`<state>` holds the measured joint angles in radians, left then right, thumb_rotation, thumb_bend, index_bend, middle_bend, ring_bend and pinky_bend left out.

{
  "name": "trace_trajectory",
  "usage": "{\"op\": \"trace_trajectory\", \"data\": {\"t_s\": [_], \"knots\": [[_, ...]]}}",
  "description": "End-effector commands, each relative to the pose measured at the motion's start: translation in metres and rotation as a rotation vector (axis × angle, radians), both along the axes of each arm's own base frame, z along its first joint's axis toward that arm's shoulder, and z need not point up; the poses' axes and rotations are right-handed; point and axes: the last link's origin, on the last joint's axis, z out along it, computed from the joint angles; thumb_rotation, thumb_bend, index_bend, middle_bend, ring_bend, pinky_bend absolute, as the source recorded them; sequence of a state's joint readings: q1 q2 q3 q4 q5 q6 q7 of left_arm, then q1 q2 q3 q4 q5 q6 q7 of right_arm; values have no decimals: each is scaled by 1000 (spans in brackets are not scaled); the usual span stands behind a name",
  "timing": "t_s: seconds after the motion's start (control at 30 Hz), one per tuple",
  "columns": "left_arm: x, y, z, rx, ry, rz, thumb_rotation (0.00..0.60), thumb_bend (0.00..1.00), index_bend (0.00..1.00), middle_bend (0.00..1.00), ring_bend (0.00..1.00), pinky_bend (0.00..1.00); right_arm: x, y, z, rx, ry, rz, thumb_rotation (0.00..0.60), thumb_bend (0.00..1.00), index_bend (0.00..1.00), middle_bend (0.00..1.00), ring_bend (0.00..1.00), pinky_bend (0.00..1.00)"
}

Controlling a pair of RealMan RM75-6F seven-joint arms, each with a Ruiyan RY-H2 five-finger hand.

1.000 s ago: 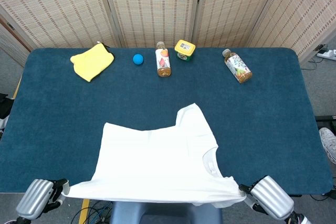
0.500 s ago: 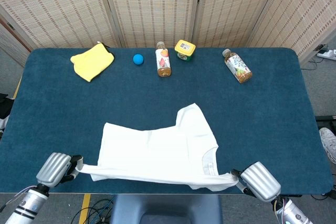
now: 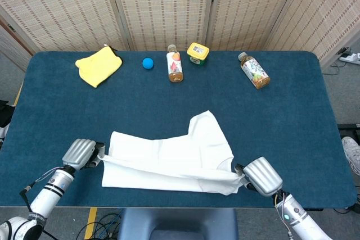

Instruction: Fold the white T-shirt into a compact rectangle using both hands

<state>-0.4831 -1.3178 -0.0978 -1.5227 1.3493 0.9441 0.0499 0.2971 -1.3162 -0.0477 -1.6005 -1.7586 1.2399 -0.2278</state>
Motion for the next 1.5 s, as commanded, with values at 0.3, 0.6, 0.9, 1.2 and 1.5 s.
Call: {"op": "trace_trajectory", "data": {"t_s": [0.3, 0.6, 0.9, 1.2, 1.5], "knots": [[-1, 34, -17, -14, 33, 57, 600, 474, 638, 882, 813, 923, 5, -26, -18, -1, 1, -15, 600, 551, 742, 935, 972, 1000], [6, 46, -21, -5, 32, 57, 600, 474, 621, 882, 812, 923, 6, -34, -21, -11, 5, -22, 600, 551, 742, 935, 972, 1000], [10, 61, -29, 11, 41, 69, 600, 473, 617, 882, 812, 922, 7, -42, -22, -35, 6, -35, 600, 551, 746, 935, 971, 1000], [6, 74, -36, 11, 72, 127, 600, 472, 600, 882, 810, 922, 9, -54, -27, -56, 1, -32, 600, 551, 746, 936, 972, 1000], [1, 76, -38, 9, 86, 164, 600, 472, 556, 881, 806, 922, 6, -63, -31, -75, 7, -29, 600, 551, 746, 937, 972, 1000]]}}
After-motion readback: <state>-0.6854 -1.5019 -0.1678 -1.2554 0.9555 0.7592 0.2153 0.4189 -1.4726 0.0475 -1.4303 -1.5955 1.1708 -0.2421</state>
